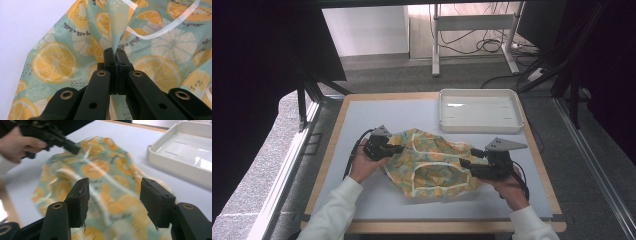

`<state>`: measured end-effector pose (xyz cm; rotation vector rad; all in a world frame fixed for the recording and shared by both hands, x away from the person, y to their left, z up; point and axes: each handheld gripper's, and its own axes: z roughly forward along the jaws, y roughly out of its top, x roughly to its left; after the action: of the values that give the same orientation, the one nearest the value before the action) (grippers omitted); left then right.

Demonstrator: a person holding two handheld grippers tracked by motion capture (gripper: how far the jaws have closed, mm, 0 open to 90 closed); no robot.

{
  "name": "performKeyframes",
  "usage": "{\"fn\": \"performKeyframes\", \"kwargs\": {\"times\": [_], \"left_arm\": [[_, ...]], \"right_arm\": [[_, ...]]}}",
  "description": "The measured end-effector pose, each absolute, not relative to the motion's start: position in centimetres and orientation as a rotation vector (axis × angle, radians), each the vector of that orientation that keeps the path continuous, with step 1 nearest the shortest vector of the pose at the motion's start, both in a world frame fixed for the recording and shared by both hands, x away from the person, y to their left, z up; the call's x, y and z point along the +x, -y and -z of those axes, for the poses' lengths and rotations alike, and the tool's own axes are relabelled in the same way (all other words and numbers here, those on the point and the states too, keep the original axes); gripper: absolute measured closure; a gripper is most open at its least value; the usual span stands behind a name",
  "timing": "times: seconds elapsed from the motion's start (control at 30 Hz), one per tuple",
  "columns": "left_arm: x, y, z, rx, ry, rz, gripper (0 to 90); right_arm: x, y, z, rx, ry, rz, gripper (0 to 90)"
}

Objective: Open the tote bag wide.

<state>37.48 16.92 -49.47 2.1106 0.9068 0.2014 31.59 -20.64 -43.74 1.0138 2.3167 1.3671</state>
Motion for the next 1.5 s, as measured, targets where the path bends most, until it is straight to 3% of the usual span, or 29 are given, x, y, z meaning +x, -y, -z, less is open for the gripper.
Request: {"fn": "performKeyframes", "kwargs": {"times": [0.17,0.27,0.53,0.67,1.5], "left_arm": [[37.4,-16.8,49.6,2.112,-0.906,-0.196,90.0],[37.4,-16.8,49.7,2.117,-0.904,-0.197,90.0],[37.3,-17.1,49.6,2.105,-0.909,-0.2,90.0],[37.2,-17.1,49.6,2.105,-0.907,-0.202,90.0],[37.3,-16.9,49.7,2.101,-0.908,-0.2,90.0]], "right_arm": [[34.4,20.2,43.7,1.029,-2.317,-1.334,43.5],[35.6,20.1,43.8,1.043,-2.325,-1.334,50.2],[36.2,21.0,44.5,1.095,-2.362,-1.296,78.8],[36.3,21.4,44.6,1.095,-2.379,-1.286,87.2],[33.0,18.8,48.0,0.984,-2.641,-1.194,89.2]]}}
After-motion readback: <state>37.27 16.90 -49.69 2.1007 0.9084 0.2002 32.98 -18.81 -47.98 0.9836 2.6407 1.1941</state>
